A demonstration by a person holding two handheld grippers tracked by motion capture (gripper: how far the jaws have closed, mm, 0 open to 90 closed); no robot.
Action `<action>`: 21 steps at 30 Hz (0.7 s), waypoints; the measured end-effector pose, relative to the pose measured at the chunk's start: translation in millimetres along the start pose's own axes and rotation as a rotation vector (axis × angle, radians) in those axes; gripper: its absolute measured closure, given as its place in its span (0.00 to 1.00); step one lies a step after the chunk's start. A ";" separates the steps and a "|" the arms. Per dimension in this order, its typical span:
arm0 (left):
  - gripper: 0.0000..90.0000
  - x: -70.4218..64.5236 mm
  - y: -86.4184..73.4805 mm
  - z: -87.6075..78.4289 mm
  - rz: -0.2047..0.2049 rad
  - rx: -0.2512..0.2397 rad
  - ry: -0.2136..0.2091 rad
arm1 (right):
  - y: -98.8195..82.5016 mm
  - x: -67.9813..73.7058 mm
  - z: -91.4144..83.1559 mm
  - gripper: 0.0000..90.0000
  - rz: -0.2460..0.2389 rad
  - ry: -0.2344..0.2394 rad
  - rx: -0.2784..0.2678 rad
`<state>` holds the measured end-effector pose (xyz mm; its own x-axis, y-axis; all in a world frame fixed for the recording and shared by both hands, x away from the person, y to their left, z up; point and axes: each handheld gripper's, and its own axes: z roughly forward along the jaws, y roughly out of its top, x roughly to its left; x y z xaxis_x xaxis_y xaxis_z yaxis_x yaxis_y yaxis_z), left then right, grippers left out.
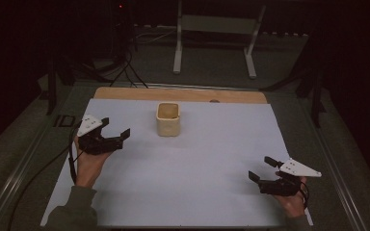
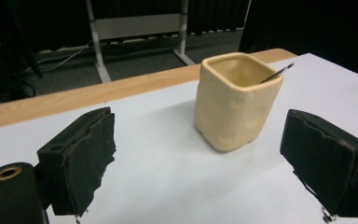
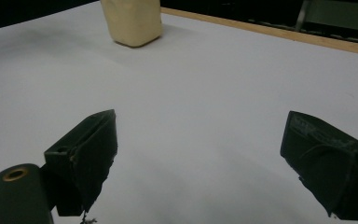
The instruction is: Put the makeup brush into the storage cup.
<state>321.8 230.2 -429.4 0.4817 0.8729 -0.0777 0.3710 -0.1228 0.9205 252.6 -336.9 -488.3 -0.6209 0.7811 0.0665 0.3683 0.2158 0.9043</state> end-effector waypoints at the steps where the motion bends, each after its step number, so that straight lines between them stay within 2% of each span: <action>1: 0.12 0.1 -2.3 -2.9 -0.003 -0.004 -0.003 | 0.1 0.2 0.2 0.12 0.000 0.000 0.000; 12: 0.11 -4.7 -26.9 -25.6 0.020 -0.009 -0.002 | 1.4 -1.1 -0.4 0.12 0.007 -0.001 -0.006; 14: 0.11 -4.3 -31.9 -27.9 0.031 0.003 0.009 | 1.7 -1.7 -0.5 0.12 0.010 0.001 -0.006; 21: 0.12 -1.9 -46.5 -41.1 0.023 -0.004 0.004 | 2.4 -3.3 -1.0 0.12 0.014 0.001 -0.018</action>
<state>270.9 253.7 -456.3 0.4873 0.8715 -0.0551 0.3570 -0.1413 0.9234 254.8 -339.5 -485.9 -0.6163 0.7835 0.0795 0.3644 0.1942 0.9108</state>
